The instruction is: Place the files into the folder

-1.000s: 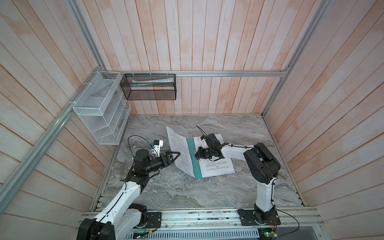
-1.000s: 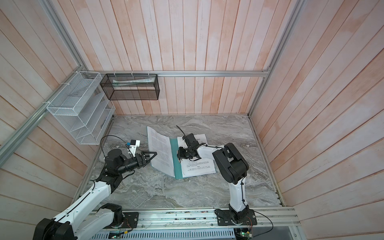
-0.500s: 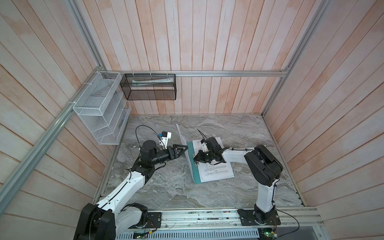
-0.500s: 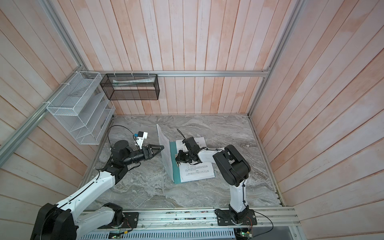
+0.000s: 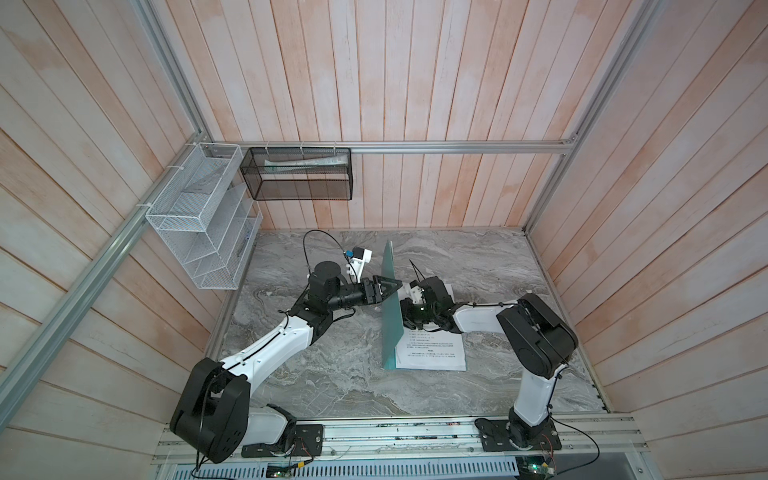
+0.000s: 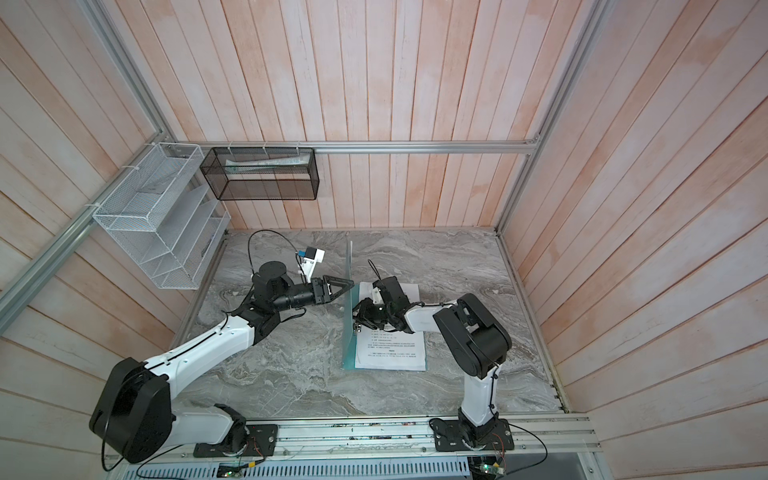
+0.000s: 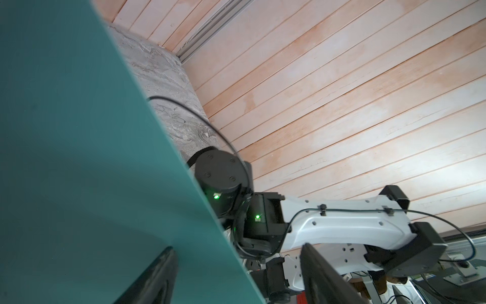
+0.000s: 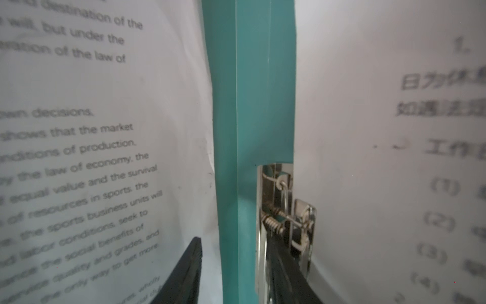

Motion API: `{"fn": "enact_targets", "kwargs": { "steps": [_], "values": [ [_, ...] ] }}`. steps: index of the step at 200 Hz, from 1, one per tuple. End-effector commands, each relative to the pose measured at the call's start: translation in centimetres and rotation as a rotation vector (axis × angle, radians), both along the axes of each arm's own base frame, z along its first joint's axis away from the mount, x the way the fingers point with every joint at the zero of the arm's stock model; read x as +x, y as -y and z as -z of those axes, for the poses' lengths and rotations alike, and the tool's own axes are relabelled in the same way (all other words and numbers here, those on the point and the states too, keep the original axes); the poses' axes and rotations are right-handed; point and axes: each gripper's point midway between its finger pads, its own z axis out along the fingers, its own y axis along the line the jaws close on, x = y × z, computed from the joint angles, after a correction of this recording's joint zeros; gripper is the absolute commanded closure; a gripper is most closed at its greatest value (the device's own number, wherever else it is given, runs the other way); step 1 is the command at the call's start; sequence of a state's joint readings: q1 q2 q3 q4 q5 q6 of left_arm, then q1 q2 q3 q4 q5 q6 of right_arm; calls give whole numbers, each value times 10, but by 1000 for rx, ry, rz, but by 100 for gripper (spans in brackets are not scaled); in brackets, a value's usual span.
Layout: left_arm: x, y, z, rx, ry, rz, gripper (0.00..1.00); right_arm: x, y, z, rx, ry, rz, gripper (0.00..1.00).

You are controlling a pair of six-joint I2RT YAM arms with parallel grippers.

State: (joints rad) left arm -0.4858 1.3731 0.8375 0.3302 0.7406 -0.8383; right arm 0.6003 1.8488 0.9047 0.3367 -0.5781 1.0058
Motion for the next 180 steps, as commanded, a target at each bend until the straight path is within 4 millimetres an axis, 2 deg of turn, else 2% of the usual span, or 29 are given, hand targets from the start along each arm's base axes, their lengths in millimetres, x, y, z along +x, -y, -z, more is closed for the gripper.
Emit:
{"fn": "enact_targets", "kwargs": {
  "steps": [1, 37, 54, 68, 88, 115, 133, 163, 180],
  "values": [
    [4, 6, -8, -4, 46, -9, 24, 18, 16, -36, 57, 58, 52, 59],
    [3, 18, 1, 13, 34, 12, 24, 22, 46, -40, 44, 74, 88, 59],
    [3, 27, 7, 21, 22, 31, 24, 23, 53, -35, 10, 62, 61, 59],
    [4, 33, 11, 24, 11, 41, 24, 24, 68, -31, -20, 48, 90, 59],
    [3, 40, 13, 28, 9, 59, 24, 24, 111, -21, -86, 24, 208, 59],
    [3, 50, 18, 34, -1, 84, 24, 17, 176, -32, -200, 82, 394, 56],
    [2, 54, 24, 47, -5, 96, 24, 10, 212, -37, -264, 103, 491, 49],
    [1, 57, 38, 71, -29, 96, 24, -3, 259, -34, -272, 93, 650, 46],
    [1, 54, 46, 86, -42, 80, 24, -5, 274, -33, -277, 118, 710, 44]
  ]
}}
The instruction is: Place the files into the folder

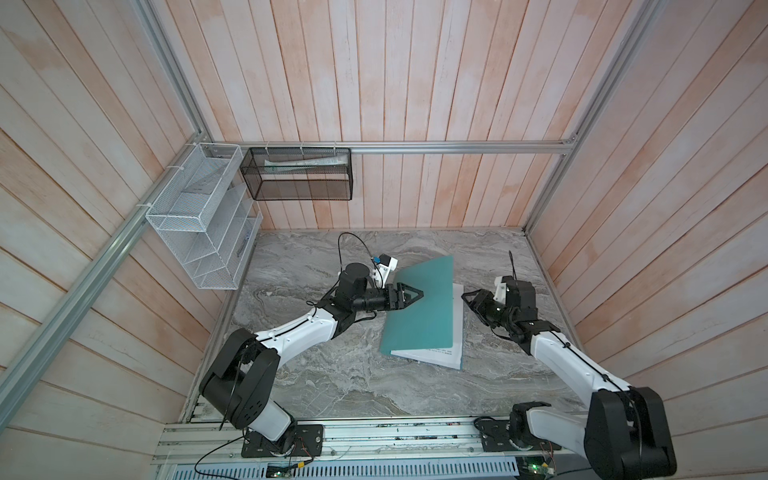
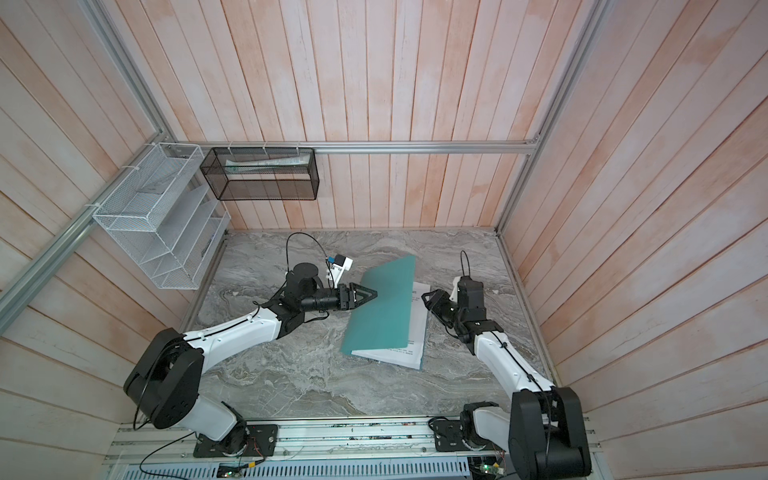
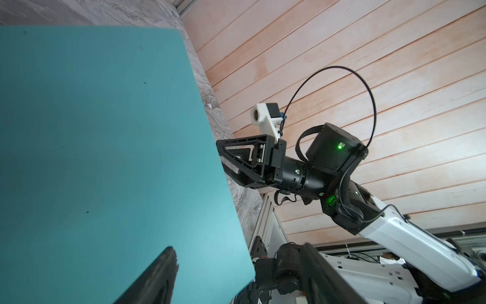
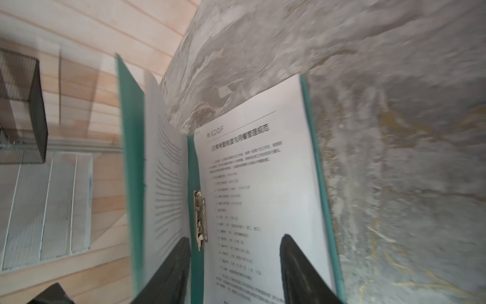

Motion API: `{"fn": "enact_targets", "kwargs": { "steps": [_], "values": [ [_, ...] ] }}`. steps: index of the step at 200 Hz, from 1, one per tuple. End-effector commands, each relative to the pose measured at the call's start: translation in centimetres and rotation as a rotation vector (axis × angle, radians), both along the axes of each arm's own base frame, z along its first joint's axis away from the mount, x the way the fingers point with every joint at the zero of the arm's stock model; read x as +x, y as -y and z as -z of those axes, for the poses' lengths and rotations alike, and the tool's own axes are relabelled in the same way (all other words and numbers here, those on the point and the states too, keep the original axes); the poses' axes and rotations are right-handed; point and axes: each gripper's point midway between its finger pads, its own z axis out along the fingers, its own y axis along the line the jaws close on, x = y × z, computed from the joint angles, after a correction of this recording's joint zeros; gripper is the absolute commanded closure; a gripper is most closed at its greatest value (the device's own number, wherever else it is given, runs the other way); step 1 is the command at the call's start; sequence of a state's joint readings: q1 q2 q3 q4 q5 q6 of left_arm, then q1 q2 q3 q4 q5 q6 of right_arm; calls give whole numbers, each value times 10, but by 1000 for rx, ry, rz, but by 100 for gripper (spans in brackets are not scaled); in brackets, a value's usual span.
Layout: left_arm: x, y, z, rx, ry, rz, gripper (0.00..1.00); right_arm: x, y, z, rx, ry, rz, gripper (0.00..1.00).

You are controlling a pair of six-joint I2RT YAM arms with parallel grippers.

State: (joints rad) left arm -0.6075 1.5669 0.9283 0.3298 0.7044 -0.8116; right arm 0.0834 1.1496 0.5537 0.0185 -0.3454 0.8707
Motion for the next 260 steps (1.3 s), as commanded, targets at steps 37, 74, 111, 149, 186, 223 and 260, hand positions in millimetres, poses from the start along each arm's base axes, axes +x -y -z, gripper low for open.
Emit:
{"fn": "enact_targets", "kwargs": {
  "steps": [37, 74, 111, 149, 186, 223, 260],
  "values": [
    [2, -11, 22, 90, 16, -50, 24, -2, 18, 51, -59, -105, 26, 42],
    [0, -22, 35, 133, 13, -83, 24, 16, -6, 83, -51, -193, -112, 42],
    [2, -36, 44, 159, 11, -120, 24, 31, -31, 101, -70, -227, -197, 42],
    [6, -48, 54, 171, 1, -144, 24, 43, -75, 111, -83, -244, -308, 43],
    [8, -60, 57, 176, 5, -168, 23, 52, -117, 104, -79, -225, -373, 43],
    [8, -69, 62, 190, 7, -202, 23, 59, -130, 98, -86, -214, -396, 43],
    [11, -89, 68, 244, 16, -276, 18, 64, -120, 71, -113, -167, -389, 43]
  ]
}}
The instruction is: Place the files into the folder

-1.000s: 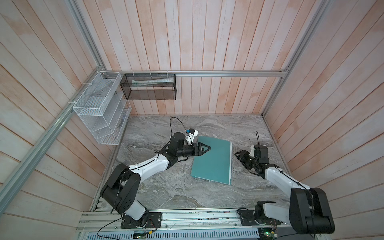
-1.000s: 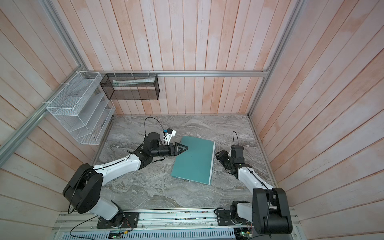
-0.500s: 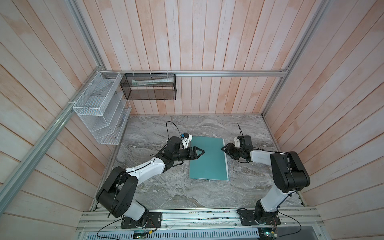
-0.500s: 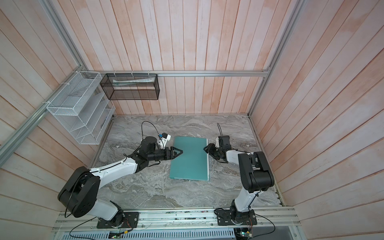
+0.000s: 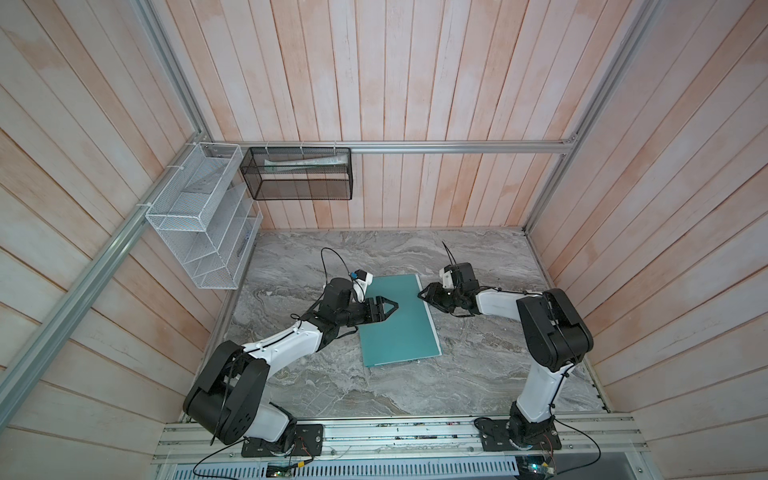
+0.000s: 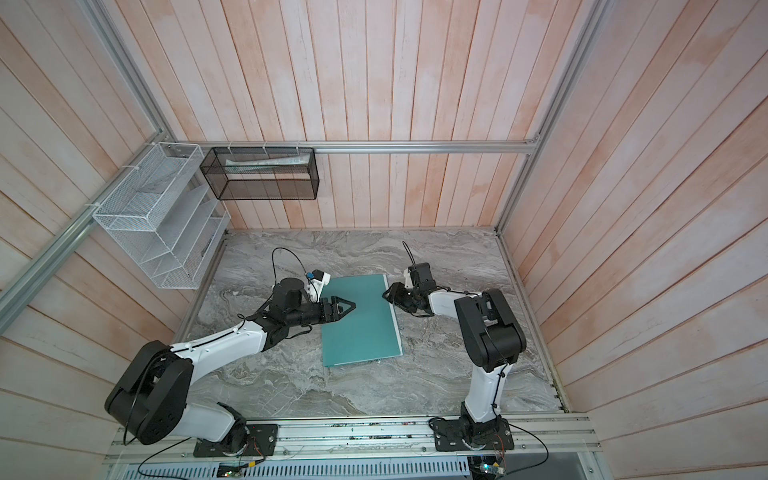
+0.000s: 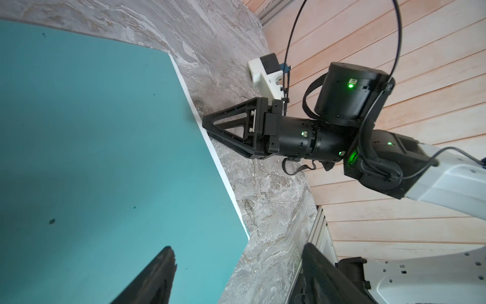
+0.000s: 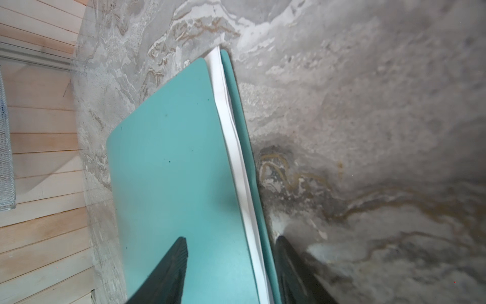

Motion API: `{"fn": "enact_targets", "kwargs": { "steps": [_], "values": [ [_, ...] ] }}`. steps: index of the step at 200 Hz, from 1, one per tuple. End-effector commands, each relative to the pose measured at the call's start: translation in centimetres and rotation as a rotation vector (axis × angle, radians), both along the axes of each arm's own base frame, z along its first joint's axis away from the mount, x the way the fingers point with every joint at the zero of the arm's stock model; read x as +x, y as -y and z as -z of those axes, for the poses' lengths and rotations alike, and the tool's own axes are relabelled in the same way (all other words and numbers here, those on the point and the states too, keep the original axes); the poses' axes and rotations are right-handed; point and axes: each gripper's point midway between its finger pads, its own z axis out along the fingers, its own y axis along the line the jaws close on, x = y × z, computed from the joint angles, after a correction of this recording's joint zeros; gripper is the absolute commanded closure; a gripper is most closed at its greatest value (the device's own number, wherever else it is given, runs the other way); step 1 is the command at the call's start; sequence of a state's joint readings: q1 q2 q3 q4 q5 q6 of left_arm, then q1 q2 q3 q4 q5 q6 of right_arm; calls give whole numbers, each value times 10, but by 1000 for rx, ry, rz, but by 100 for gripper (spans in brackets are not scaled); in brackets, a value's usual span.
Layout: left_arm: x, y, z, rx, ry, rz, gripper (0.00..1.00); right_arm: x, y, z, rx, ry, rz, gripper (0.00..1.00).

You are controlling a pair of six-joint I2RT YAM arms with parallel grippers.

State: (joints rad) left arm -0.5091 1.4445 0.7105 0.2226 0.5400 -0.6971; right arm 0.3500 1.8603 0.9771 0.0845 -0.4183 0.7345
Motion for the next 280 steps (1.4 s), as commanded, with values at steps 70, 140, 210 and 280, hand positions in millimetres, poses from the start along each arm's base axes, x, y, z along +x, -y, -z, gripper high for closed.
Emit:
{"fn": "enact_targets", "kwargs": {
  "steps": [70, 140, 210, 280],
  "values": [
    [41, -167, -52, 545, 612, -711, 0, -17, 54, -104, -237, 314, 7, 2],
    [48, -282, -14, 845, 767, -987, 0, -23, 102, -142, -521, 792, 131, 2],
    [70, -299, 18, 689, 693, -906, 0, -34, 237, -108, -857, 797, 479, 2],
    [77, -299, 17, 712, 692, -906, 0, -22, 253, -87, -777, 918, 490, 2]
  ]
}}
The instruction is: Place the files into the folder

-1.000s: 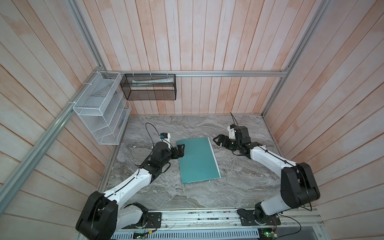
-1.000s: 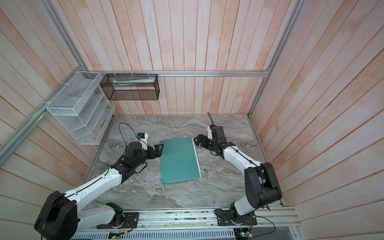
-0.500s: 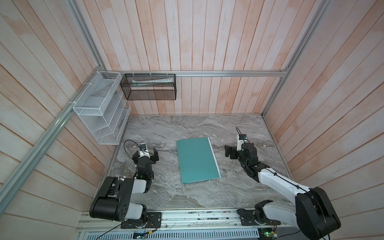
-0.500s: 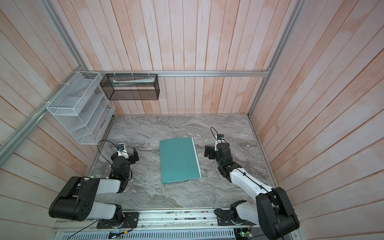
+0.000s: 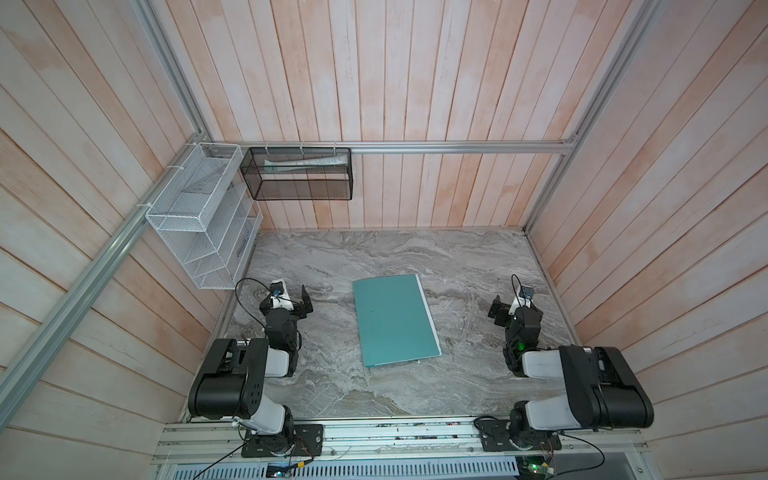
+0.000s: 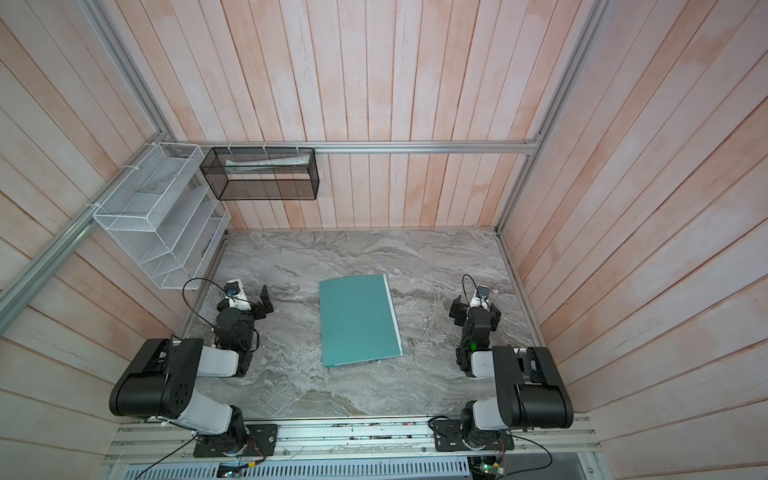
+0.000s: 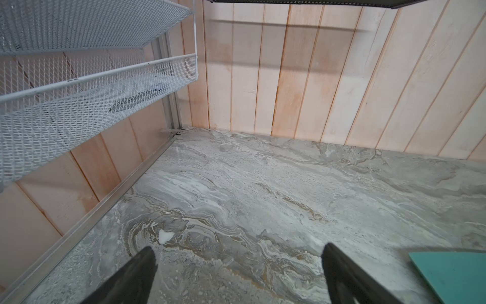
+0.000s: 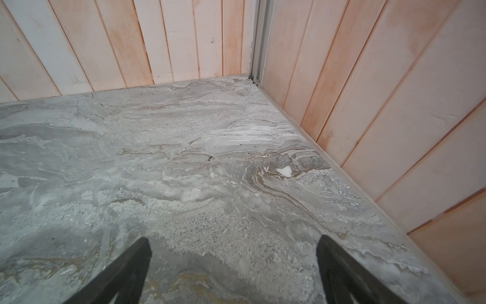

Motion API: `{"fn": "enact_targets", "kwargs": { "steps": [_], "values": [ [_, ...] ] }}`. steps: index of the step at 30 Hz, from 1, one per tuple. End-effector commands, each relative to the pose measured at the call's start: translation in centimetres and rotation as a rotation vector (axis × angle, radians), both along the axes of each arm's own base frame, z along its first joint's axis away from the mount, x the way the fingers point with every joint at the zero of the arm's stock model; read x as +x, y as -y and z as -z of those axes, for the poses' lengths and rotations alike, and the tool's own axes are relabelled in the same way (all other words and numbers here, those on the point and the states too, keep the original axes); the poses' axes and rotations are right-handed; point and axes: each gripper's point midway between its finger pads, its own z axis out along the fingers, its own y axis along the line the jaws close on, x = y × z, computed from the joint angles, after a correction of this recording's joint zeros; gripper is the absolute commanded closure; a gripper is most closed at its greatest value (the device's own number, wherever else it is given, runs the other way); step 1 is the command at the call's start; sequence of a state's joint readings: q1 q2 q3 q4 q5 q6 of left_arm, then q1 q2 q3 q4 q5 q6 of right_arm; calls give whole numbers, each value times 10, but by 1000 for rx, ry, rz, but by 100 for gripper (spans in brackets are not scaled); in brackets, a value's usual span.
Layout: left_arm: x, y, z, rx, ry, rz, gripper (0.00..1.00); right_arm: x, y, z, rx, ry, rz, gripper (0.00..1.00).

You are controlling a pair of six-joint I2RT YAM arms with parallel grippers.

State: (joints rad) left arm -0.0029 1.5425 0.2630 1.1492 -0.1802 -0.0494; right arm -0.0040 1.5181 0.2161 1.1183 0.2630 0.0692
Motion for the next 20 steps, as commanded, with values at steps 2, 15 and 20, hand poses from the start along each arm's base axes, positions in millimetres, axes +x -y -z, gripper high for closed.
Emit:
{"fn": "enact_targets", "kwargs": {
  "steps": [2, 15, 20],
  "values": [
    [4, 4, -1, -3, -5, 19, 0, 16, -10, -28, 5, 93, -70, 2],
    [7, 5, 1, -15, -16, 34, 0, 13, -14, -30, -11, 117, -80, 2],
    [4, 5, -2, -11, -2, 40, 0, 14, -14, -29, -10, 116, -84, 2]
  ]
}}
